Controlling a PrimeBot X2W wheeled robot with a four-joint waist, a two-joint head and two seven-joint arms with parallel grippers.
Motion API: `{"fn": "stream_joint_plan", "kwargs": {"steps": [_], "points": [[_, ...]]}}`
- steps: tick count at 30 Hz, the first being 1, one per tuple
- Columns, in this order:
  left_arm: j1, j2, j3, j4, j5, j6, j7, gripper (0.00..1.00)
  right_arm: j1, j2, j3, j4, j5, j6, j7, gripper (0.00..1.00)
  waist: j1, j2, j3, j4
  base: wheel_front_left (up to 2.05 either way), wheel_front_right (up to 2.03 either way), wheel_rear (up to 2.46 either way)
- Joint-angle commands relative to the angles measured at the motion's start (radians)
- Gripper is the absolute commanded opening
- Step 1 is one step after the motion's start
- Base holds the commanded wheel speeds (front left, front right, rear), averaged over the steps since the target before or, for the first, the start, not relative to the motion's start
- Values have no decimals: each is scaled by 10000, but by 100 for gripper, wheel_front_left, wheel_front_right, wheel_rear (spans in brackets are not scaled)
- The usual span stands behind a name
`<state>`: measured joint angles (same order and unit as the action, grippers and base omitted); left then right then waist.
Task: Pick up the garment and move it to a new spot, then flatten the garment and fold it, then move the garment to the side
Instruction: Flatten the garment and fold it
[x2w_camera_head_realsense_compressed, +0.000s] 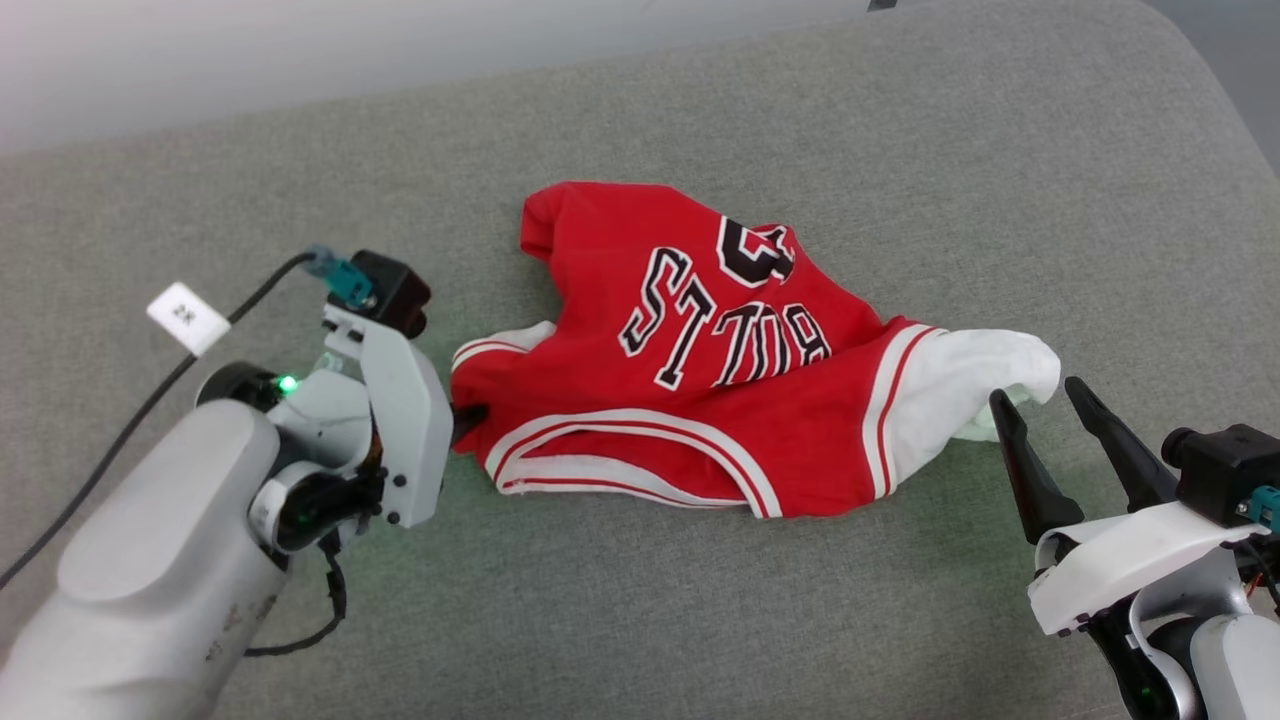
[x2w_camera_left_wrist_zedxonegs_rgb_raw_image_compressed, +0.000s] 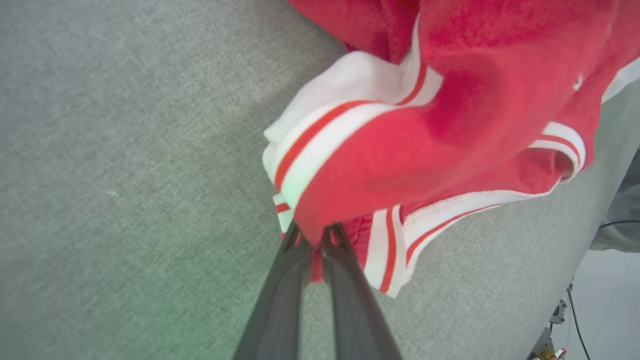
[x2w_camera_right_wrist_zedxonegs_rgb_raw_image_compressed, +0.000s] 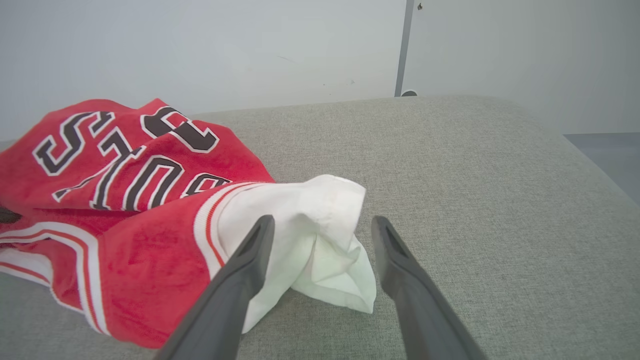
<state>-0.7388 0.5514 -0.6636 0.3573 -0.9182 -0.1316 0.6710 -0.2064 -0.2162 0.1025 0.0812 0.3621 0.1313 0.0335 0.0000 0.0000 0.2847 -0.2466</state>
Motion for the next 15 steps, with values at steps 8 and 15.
{"fn": "stream_joint_plan", "kwargs": {"steps": [8,15], "points": [[-343,-162,-509,-1967,-31,31,932,0,41,2,51,58,-16,-10,-50,100,0,0,-143,39,0,0,0],[-111,-934,-1190,-3516,-357,33,1391,4,38,77,217,172,43,-10,-81,100,0,0,-166,-157,0,0,0]]}}
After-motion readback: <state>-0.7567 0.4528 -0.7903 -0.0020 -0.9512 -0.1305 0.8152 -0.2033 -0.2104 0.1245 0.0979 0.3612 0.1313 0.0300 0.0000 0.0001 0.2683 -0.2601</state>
